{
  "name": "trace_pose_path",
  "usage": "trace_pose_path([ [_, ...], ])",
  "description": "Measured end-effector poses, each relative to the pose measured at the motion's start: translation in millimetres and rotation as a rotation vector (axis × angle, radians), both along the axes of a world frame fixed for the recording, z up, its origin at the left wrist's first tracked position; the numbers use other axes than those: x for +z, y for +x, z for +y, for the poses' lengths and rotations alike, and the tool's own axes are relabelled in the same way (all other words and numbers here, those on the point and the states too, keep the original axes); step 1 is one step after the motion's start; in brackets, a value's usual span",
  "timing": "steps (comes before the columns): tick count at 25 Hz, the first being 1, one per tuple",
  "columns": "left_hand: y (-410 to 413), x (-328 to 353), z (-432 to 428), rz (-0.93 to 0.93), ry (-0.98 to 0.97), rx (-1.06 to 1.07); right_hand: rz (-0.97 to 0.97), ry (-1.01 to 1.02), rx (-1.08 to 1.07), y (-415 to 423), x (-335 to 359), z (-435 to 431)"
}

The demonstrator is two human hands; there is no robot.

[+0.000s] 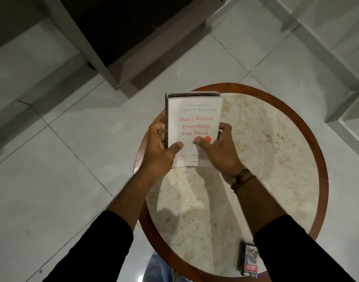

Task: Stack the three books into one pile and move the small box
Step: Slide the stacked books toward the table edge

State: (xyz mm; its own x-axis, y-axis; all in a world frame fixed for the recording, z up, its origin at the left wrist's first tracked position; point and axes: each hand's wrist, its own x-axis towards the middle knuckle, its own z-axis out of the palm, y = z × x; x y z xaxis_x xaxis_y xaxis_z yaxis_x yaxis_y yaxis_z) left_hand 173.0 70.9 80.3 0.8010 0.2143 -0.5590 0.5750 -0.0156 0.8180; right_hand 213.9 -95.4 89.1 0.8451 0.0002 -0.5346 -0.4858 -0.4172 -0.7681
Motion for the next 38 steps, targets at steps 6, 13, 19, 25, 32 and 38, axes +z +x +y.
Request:
trace_pose_path([
  [6,-21,1,-3,-0.303,0.148,-0.094,-0.405,0.107,0.116,-22,-4,-18],
  [13,-30,-11,-9,-0.24,0.149,-0.095,-0.37,0.029,0.13,-26,-21,-17],
  [19,-34,-4,-15,-0.197,0.13,-0.13,-0.255,0.073,0.093,-34,-10,-23],
  [25,-52,7,-108,-0.003,0.071,-0.384,-0.046,-0.03,-0.105,-91,15,-141],
  [32,-53,8,-254,0.091,0.218,-0.626,0.148,-0.17,-0.345,-127,17,-276],
  [38,-60,-1,-305,0.118,0.399,-0.668,0.207,-0.209,-0.412,-135,-11,-319],
])
